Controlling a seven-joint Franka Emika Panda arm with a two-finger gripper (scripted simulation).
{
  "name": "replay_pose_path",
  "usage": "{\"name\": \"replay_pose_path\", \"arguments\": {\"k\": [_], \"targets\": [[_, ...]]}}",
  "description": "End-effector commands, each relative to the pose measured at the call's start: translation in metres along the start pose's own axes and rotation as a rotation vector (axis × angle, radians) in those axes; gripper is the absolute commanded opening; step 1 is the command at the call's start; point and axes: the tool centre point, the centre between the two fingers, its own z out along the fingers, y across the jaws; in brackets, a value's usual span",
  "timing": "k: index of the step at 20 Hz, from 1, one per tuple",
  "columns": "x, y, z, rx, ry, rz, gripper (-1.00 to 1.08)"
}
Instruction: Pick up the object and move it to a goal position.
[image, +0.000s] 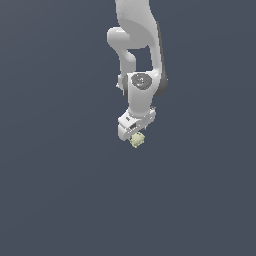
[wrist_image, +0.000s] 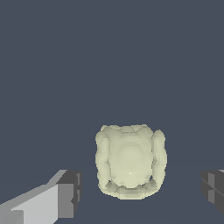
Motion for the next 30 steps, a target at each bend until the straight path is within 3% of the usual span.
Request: {"name": "replay_pose_path", "arguments": {"k": [1,22,23,30], "targets": [[-0.001,-0.002,0.001,0.000,0.000,-0.018,1.00],[-0.001,-0.003,0.052,0.000,0.000,-0.022,1.00],[-0.001,-0.003,0.052,0.000,0.000,-0.022,-1.00],[-0.001,-0.003,0.052,0.000,0.000,-0.022,-1.00]]}}
